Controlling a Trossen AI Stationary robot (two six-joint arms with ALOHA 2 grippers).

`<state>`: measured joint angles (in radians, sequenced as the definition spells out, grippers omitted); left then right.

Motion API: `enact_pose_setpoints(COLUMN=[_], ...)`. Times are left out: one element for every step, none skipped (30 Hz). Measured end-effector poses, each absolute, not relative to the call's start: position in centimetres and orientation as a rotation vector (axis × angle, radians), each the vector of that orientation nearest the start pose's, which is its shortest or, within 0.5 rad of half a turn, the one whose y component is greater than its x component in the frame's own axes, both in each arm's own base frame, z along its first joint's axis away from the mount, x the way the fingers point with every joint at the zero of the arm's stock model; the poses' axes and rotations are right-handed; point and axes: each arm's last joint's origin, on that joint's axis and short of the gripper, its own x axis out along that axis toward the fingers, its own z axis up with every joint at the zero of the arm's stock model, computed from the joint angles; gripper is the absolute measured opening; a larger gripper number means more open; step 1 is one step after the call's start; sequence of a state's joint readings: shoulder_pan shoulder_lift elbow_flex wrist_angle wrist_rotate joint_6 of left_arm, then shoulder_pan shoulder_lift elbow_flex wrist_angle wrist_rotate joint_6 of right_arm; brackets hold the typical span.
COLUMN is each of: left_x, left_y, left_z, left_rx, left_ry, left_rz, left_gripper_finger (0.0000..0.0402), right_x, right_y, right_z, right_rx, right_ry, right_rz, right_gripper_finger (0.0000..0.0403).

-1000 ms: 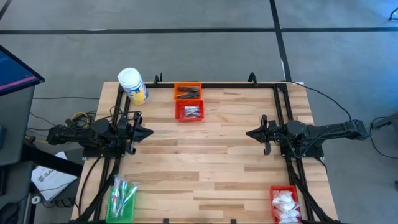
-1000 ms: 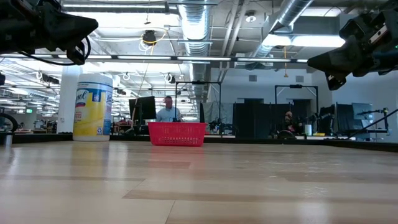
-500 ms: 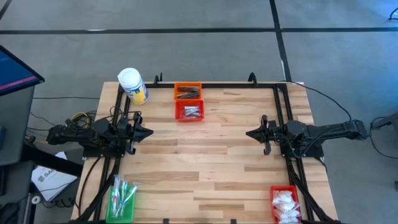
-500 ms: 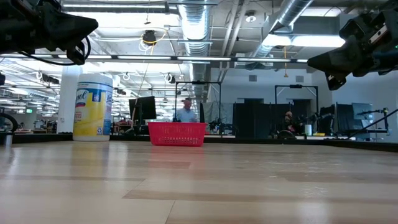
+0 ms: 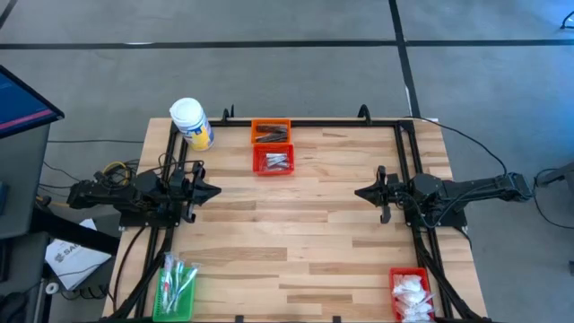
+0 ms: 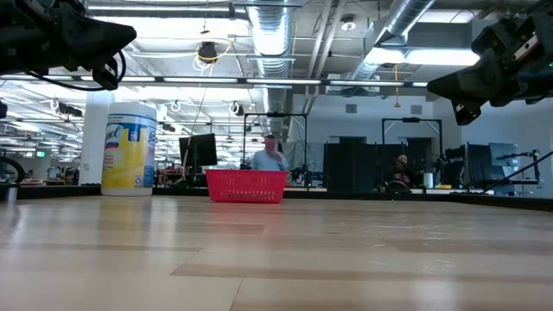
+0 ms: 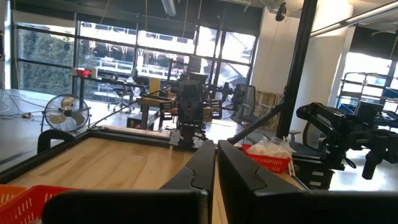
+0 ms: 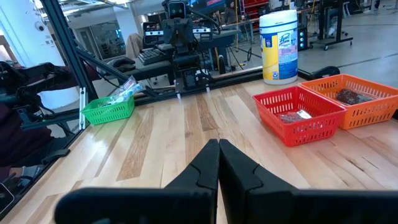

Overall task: Pick & Place Travel size toiletries
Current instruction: Return to Home Position

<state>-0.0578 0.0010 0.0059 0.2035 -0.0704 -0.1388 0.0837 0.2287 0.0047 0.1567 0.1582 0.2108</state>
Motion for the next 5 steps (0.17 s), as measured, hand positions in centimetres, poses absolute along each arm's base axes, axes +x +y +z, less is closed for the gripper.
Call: enact_pose_setpoints(left_x=[9.52, 9.52, 9.52, 9.52, 9.52], left_y=[-0.34, -0.34, -0.34, -0.35, -0.35], left_z=[18.51, 18.5, 18.5, 18.49, 18.5], left_rx=[-0.152, -0.152, -0.152, -0.152, -0.152], left_ry=[-0.209, -0.209, -0.209, -0.208, -0.209], left_rz=[-0.001, -0.001, -0.002, -0.002, -0.002], left_gripper_finger=[0.0013, 0.0013, 0.0013, 0.0013, 0.0013], right_x=[11.12, 11.12, 11.12, 11.12, 11.12], right_y=[0.48, 0.48, 0.48, 0.48, 0.48], right_z=[16.09, 16.09, 16.09, 16.1, 16.09], right_rx=[0.202, 0.202, 0.202, 0.202, 0.202], right_ry=[0.059, 0.059, 0.059, 0.059, 0.059], right_rz=[-0.081, -0.081, -0.081, -0.081, -0.081], right_gripper_finger=[0.0, 0.0, 0.0, 0.0, 0.0])
